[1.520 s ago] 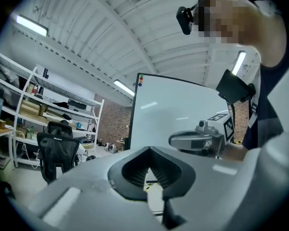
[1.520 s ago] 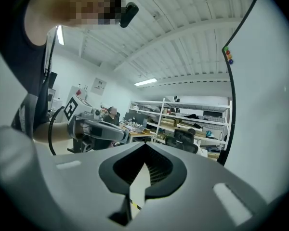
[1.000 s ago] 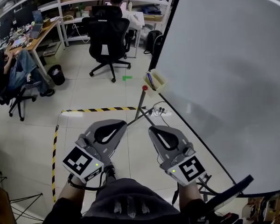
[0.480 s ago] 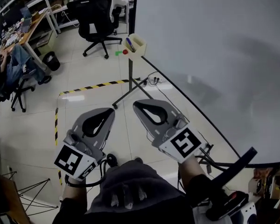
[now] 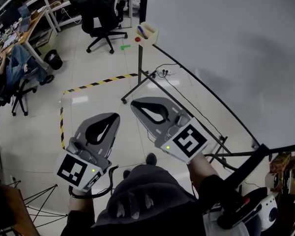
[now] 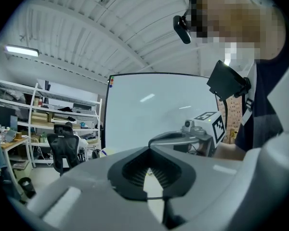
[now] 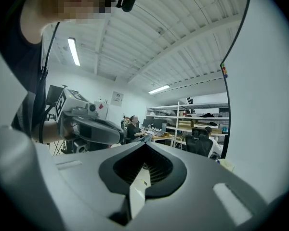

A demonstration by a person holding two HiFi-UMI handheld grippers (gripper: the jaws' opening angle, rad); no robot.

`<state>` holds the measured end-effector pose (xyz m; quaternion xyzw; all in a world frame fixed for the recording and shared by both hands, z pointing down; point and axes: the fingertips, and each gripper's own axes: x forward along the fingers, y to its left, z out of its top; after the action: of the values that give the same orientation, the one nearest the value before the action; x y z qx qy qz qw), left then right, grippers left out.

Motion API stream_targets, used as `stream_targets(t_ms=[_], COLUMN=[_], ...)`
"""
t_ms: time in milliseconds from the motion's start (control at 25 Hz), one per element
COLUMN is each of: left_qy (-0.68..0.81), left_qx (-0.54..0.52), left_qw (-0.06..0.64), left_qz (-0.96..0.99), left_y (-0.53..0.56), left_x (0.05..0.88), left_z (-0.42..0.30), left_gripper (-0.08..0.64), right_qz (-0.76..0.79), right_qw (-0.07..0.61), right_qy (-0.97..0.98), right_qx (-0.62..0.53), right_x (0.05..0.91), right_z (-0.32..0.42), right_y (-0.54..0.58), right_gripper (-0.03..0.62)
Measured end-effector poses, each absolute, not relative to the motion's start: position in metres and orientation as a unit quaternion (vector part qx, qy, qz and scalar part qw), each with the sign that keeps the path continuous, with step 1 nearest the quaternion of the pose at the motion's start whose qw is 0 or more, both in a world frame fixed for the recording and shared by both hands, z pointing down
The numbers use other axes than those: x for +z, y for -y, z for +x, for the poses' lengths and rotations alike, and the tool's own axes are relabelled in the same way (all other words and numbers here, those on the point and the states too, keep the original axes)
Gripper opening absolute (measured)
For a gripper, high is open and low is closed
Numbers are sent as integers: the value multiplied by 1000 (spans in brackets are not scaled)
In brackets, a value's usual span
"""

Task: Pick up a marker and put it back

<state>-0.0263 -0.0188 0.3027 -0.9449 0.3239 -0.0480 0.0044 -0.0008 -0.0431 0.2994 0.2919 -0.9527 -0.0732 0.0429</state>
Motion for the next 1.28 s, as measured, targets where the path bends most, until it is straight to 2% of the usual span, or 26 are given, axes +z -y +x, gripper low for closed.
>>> stream_targets(t_ms=[280, 560, 880, 1280], left_qy=[-312, -286, -273, -240], left_qx=[-18, -7, -11, -30], left_qw=[-18, -22, -17, -4], left_qz=[-950, -958, -962, -970], left_y=[-35, -67, -89, -128], left_x=[304, 302, 299, 304], left_z=[-101, -118, -98, -3], left_gripper=[6, 6, 6, 6], right_qz=[325, 373, 399, 436], right_qw=[48, 50, 46, 43], right_qy=[941, 923, 913, 898], right_qx=[-78, -75, -76, -45], right_x=[297, 290, 290, 304], right_z=[-66, -75, -45, 54], right_y=[-17, -50, -76, -111], right_gripper=[2, 0, 0, 1])
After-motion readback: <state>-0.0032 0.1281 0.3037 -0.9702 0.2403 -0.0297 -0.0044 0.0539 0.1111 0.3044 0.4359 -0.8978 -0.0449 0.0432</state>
